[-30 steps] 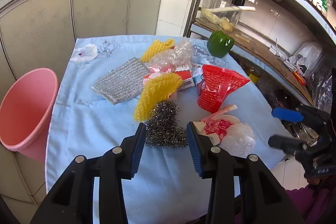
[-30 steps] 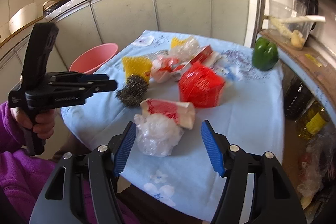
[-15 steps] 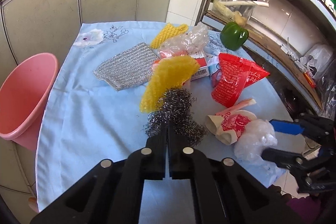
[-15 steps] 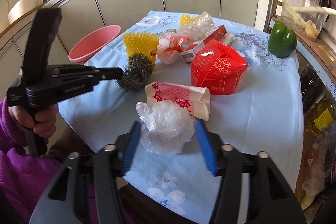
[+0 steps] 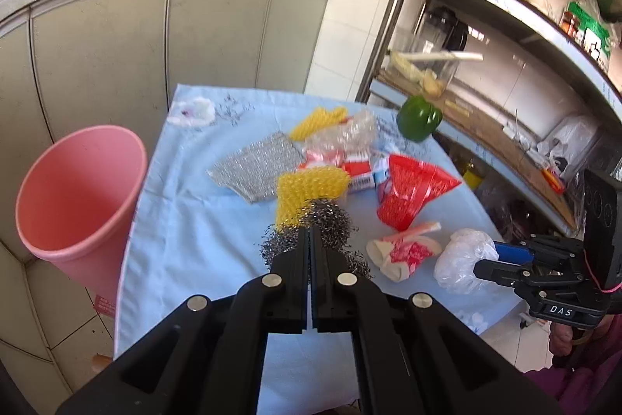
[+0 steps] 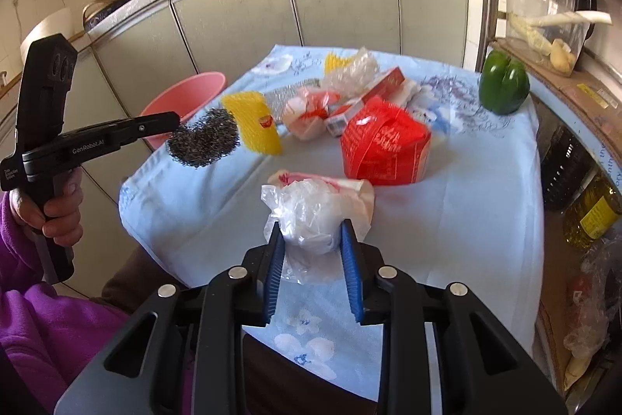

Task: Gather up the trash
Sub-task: 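Grasp the steel wool with the left tool while the right tool grasps the plastic bag, then carry both items over the pink bin and open both tools to drop them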

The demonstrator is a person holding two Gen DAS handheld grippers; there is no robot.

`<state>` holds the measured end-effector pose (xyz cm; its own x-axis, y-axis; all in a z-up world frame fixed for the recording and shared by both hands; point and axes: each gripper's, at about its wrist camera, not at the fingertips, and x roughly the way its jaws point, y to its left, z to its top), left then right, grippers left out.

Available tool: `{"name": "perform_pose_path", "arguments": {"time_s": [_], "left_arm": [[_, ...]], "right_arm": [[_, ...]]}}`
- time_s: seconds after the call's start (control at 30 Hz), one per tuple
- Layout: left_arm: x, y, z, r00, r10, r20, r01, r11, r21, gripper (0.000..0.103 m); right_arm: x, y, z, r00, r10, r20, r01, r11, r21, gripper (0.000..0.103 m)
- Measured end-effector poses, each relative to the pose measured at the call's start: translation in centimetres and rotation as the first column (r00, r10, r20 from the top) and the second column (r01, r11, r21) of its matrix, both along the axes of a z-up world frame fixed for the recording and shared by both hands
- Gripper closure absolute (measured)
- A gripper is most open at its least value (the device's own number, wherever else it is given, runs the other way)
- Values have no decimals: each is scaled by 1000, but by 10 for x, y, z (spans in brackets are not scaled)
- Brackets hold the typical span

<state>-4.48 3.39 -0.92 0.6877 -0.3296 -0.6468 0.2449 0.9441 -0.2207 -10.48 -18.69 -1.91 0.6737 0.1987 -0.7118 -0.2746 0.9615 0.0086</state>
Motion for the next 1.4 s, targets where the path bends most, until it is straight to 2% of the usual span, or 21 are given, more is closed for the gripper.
{"name": "perform_pose_path", "arguments": {"time_s": [0.3, 0.63, 0.83, 0.97, 1.13, 1.27, 1.4], "left_arm": [[-6, 25, 43, 991, 82, 109, -81, 997, -15, 103], [5, 76, 58, 963, 222, 156, -224, 975, -3, 103], [15, 117, 51, 930, 328, 167, -337, 941, 26, 103], [21, 145, 42, 901, 402, 162, -413, 910, 41, 103], [29, 177, 25, 874, 469, 131, -478, 877, 47, 103], [36, 187, 7, 860, 502, 95, -508, 860, 47, 103], [45, 190, -12, 856, 513, 67, -517, 854, 64, 103]], "right_arm": [[5, -4, 41, 992, 9, 123, -17, 998, 65, 74], [64, 44, 51, 984, 110, 141, -129, 983, 130, 74], [110, 97, 51, 972, 190, 142, -207, 972, 115, 74], [141, 140, 47, 955, 266, 133, -280, 954, 103, 74], [172, 191, 36, 931, 349, 105, -359, 928, 103, 74], [196, 222, 17, 920, 386, 64, -391, 914, 109, 74], [218, 245, -5, 919, 394, 12, -393, 913, 111, 74]]}}
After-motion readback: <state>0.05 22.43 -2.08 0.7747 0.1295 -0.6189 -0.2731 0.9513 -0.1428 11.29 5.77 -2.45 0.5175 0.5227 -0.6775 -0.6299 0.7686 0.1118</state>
